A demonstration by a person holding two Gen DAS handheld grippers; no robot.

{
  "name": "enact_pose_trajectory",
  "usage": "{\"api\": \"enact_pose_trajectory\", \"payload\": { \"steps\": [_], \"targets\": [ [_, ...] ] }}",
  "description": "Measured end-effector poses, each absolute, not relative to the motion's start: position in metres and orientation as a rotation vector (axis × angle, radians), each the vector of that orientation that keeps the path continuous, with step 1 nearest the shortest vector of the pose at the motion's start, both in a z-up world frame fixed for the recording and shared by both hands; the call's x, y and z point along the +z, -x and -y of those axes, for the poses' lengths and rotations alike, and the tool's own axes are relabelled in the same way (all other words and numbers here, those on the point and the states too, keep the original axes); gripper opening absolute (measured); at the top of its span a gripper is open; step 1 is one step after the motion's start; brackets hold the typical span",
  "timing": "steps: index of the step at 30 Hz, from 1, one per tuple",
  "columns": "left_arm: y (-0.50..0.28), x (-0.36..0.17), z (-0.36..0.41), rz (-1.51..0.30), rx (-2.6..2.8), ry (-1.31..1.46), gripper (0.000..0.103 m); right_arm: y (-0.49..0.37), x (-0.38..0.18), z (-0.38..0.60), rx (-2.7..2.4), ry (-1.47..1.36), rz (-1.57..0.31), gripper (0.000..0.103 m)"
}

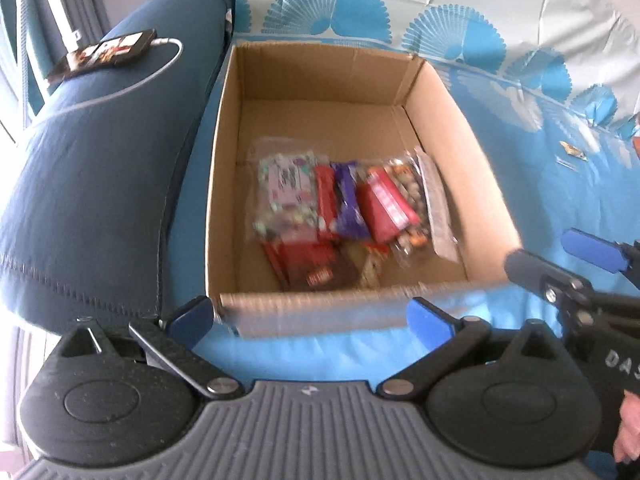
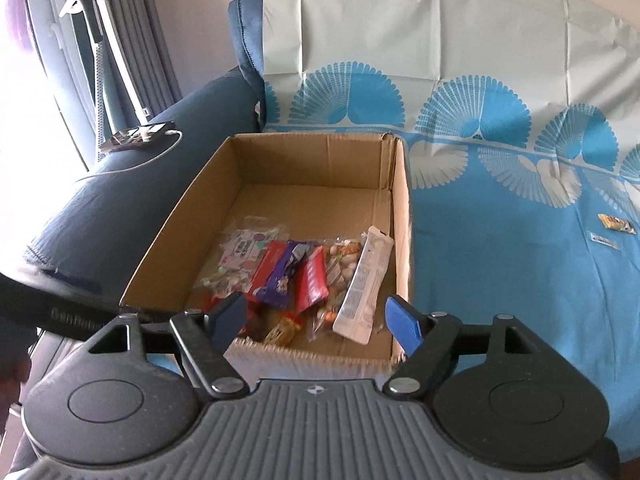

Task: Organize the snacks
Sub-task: 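Move both open grippers from the box to the remaining snacks on the cover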

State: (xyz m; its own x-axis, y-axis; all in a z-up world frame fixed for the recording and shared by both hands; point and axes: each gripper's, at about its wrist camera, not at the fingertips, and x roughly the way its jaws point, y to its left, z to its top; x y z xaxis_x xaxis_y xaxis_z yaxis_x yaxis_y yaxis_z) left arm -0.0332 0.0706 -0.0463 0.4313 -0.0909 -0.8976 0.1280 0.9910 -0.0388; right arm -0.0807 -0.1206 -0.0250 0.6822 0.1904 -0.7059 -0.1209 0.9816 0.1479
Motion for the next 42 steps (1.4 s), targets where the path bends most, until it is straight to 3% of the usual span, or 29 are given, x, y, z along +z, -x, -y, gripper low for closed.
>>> {"api": "enact_pose_trajectory", "payload": {
  "steps": [11, 22, 32, 40, 42],
  "targets": [
    [0.052, -0.018, -0.042, -1.041, -0.163, -0.103, 0.103, 0.114, -0.004, 0.160, 0.092, -0.151, -0.697, 0.081],
    [0.007, 0.010, 0.025, -1.002, -0.184, -0.169, 0.103, 0.103, -0.029, 0.301, -0.205, -0.307, -0.649, 0.085],
    [-0.052, 0.016, 0.087, -1.040, -0.169, -0.187, 0.103, -0.013, -0.143, 0.497, -0.654, -0.626, -0.721, 0.086],
    [-0.098, -0.001, 0.115, -1.095, -0.133, -0.249, 0.103, -0.140, -0.221, 0.543, -0.791, -0.662, -0.782, 0.086],
    [-0.108, -0.007, 0.125, -1.108, -0.133, -0.259, 0.103, -0.161, -0.231, 0.545, -0.807, -0.615, -0.790, 0.091]
  ]
}}
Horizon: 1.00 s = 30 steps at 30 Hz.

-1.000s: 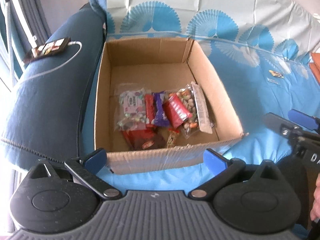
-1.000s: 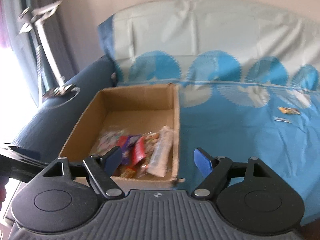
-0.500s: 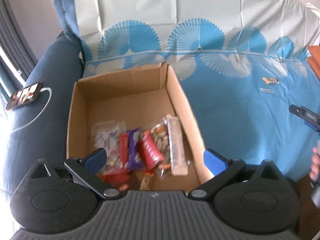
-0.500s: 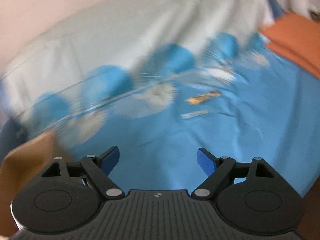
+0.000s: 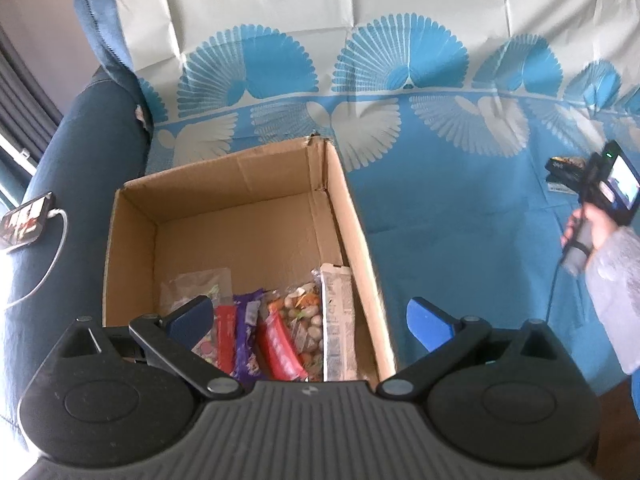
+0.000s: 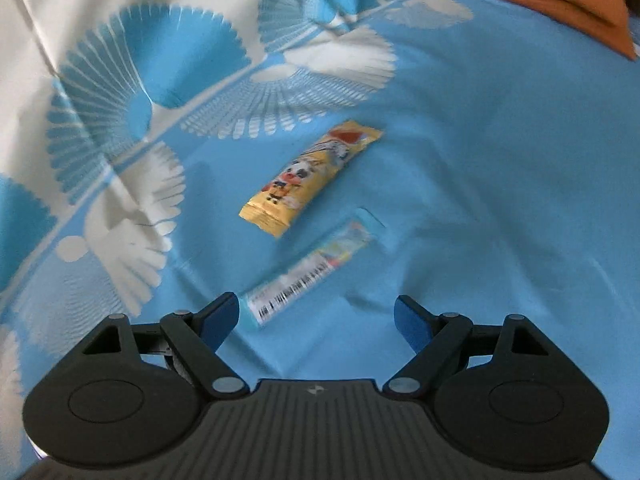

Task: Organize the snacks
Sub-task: 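Move both open grippers from the box to the remaining snacks on the cover, then grasp the white stick pack with right gripper while left grasps yellow snack bar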

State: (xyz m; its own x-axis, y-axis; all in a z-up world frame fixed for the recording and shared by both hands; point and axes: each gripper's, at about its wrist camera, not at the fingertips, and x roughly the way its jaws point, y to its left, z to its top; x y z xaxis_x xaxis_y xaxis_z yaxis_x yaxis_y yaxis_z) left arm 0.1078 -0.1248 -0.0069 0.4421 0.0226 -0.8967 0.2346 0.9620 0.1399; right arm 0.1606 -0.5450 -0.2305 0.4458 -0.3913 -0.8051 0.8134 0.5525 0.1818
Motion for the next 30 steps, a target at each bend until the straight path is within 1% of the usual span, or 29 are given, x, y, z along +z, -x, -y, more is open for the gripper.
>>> {"api": "enact_pose_trajectory", "payload": {
  "steps": [1, 2, 3, 4, 6, 8, 9, 14, 18, 21, 25, 27, 30],
  "targets": [
    [-0.112, -0.010, 0.129, -1.112, -0.136, -0.266, 0.103, -0.169, -0.233, 0.543, -0.813, -0.560, -0.778, 0.088],
    [-0.116, -0.013, 0.135, -1.114, -0.142, -0.274, 0.103, -0.175, -0.236, 0.539, -0.795, -0.487, -0.779, 0.083],
    [-0.121, -0.016, 0.144, -1.113, -0.154, -0.283, 0.103, -0.178, -0.238, 0.537, -0.788, -0.429, -0.784, 0.068],
    [-0.125, -0.019, 0.151, -1.109, -0.167, -0.293, 0.103, -0.175, -0.238, 0.531, -0.784, -0.370, -0.773, 0.043],
    [-0.134, -0.022, 0.173, -1.087, -0.205, -0.319, 0.103, -0.158, -0.237, 0.526, -0.740, -0.324, -0.754, 0.019],
    [-0.142, -0.025, 0.201, -1.050, -0.251, -0.350, 0.103, -0.127, -0.237, 0.528, -0.730, -0.357, -0.727, 0.014],
    [-0.148, -0.026, 0.219, -1.019, -0.289, -0.368, 0.103, -0.110, -0.236, 0.530, -0.731, -0.358, -0.719, 0.003],
    [-0.172, -0.042, 0.328, -0.901, -0.520, -0.463, 0.103, -0.030, -0.233, 0.552, -0.741, -0.408, -0.679, 0.003],
    [-0.194, -0.077, 0.431, -0.837, -0.703, -0.574, 0.103, 0.014, -0.227, 0.571, -0.738, -0.439, -0.641, 0.003],
    [-0.214, -0.110, 0.503, -0.859, -0.820, -0.624, 0.103, 0.032, -0.227, 0.579, -0.739, -0.459, -0.626, 0.003],
    [-0.241, -0.158, 0.574, -0.919, -0.870, -0.647, 0.103, 0.040, -0.234, 0.584, -0.730, -0.479, -0.631, 0.004],
    [-0.250, -0.181, 0.599, -0.954, -0.863, -0.663, 0.103, 0.041, -0.238, 0.586, -0.727, -0.494, -0.627, 0.004],
    [-0.258, -0.210, 0.623, -0.938, -0.847, -0.718, 0.103, 0.037, -0.246, 0.591, -0.722, -0.512, -0.626, 0.004]
  ]
}}
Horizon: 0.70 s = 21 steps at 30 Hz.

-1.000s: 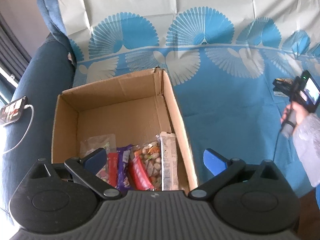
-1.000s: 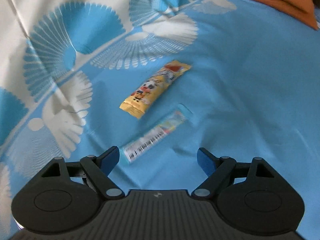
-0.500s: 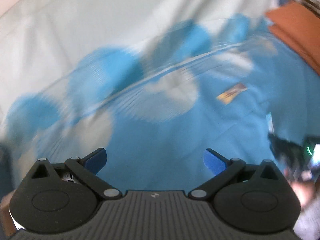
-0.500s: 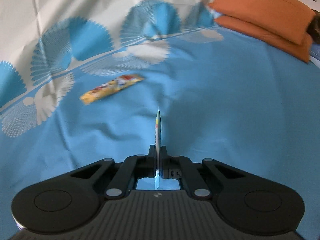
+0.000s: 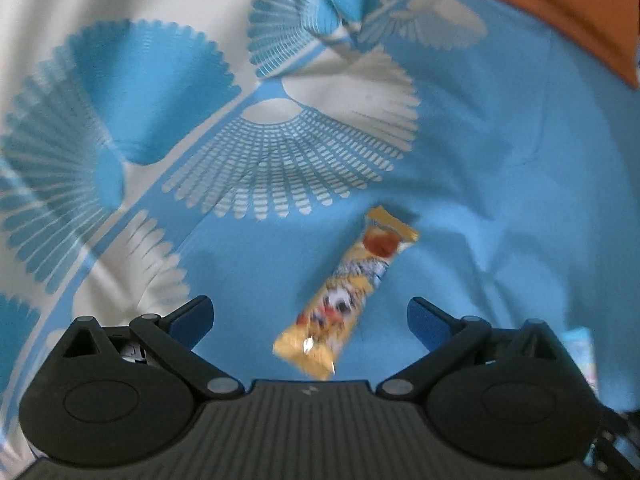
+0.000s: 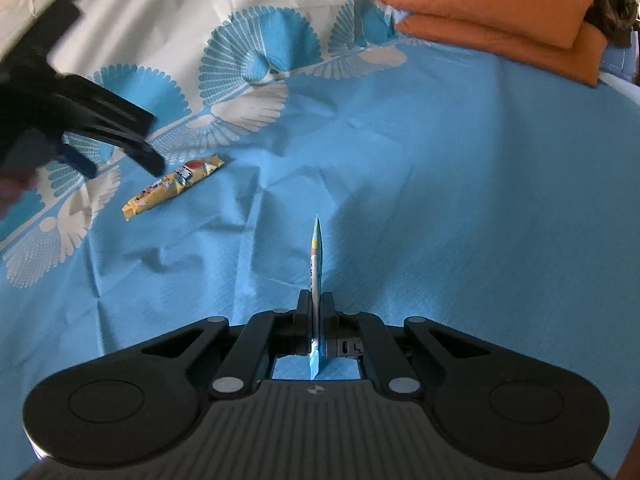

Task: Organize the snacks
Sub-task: 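Grasp the white stick pack with right gripper while left grasps yellow snack bar, then carry the yellow bar and white stick pack with both grippers over the box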

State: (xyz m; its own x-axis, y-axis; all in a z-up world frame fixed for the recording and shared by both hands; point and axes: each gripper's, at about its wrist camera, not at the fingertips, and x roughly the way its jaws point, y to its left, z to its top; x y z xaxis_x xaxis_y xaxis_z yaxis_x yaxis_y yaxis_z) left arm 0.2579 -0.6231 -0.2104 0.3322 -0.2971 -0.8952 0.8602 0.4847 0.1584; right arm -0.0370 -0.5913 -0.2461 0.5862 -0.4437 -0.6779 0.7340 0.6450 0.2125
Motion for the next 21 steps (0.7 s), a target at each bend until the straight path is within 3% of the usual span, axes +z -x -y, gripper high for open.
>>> {"api": "enact_pose_trajectory", "payload": {
  "steps": [5, 6, 7, 8, 9, 15, 21],
  "targets": [
    [-0.274, -0.243, 0.648, -1.013, -0.822, -0.748, 0.103, 0.034, -0.250, 0.593, -0.732, -0.506, -0.604, 0.004],
    [-0.275, -0.241, 0.647, -0.999, -0.827, -0.708, 0.098, 0.033, -0.251, 0.594, -0.734, -0.505, -0.601, 0.004],
    [-0.274, -0.238, 0.646, -0.985, -0.818, -0.681, 0.088, 0.032, -0.252, 0.593, -0.735, -0.498, -0.600, 0.004],
    [-0.276, -0.233, 0.643, -0.994, -0.838, -0.636, 0.043, 0.032, -0.252, 0.593, -0.736, -0.490, -0.600, 0.004],
    [-0.279, -0.228, 0.640, -1.030, -0.862, -0.585, 0.016, 0.032, -0.253, 0.593, -0.736, -0.483, -0.601, 0.004],
    [-0.274, -0.174, 0.599, -0.990, -0.871, -0.460, 0.014, 0.034, -0.240, 0.588, -0.762, -0.492, -0.597, 0.004],
    [-0.250, -0.093, 0.507, -0.930, -0.805, -0.350, 0.014, 0.050, -0.193, 0.565, -0.718, -0.498, -0.514, 0.004]
  ]
}}
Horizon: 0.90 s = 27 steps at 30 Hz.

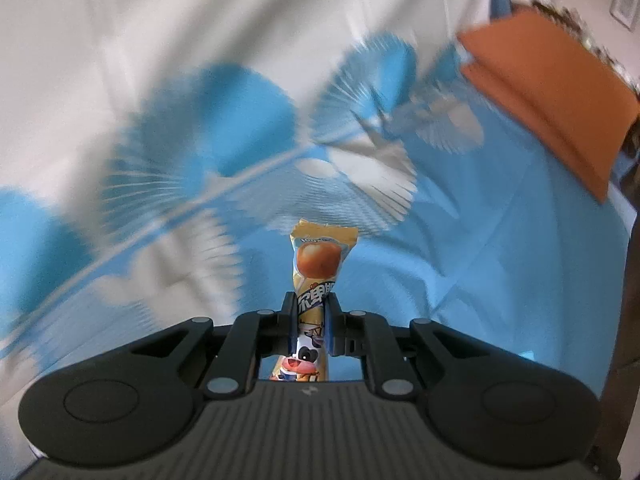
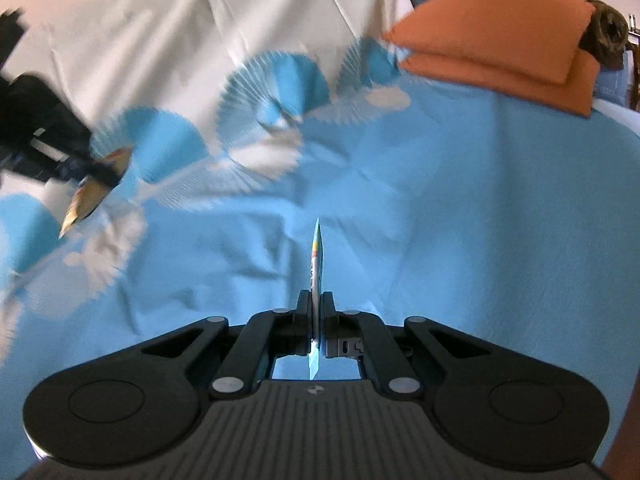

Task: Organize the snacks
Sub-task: 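Carry the yellow bar and white stick pack with both grippers over the box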

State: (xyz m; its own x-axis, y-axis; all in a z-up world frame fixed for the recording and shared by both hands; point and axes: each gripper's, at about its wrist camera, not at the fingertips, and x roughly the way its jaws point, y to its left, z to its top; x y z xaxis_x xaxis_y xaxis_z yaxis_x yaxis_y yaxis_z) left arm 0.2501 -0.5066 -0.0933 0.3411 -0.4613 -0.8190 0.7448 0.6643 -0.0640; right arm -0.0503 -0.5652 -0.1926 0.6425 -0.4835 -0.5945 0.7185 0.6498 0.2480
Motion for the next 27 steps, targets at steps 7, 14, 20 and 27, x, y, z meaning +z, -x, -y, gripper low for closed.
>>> {"api": "enact_pose_trajectory", "payload": {
  "steps": [7, 14, 20, 27],
  "targets": [
    [-0.181, -0.009, 0.360, -0.884, -0.711, -0.261, 0.014, 0.079, -0.126, 0.505, -0.575, -0.487, -0.468, 0.004],
    [-0.098, 0.038, 0.214, -0.917, -0.593, -0.140, 0.014, 0.113, -0.065, 0.423, -0.364, -0.440, -0.497, 0.004],
    [-0.031, 0.060, 0.102, -0.946, -0.503, -0.011, 0.014, 0.141, -0.032, 0.341, -0.186, -0.389, -0.525, 0.004],
    [0.041, 0.066, 0.011, -0.963, -0.411, 0.082, 0.014, 0.169, -0.016, 0.260, -0.014, -0.327, -0.581, 0.004]
  ]
}}
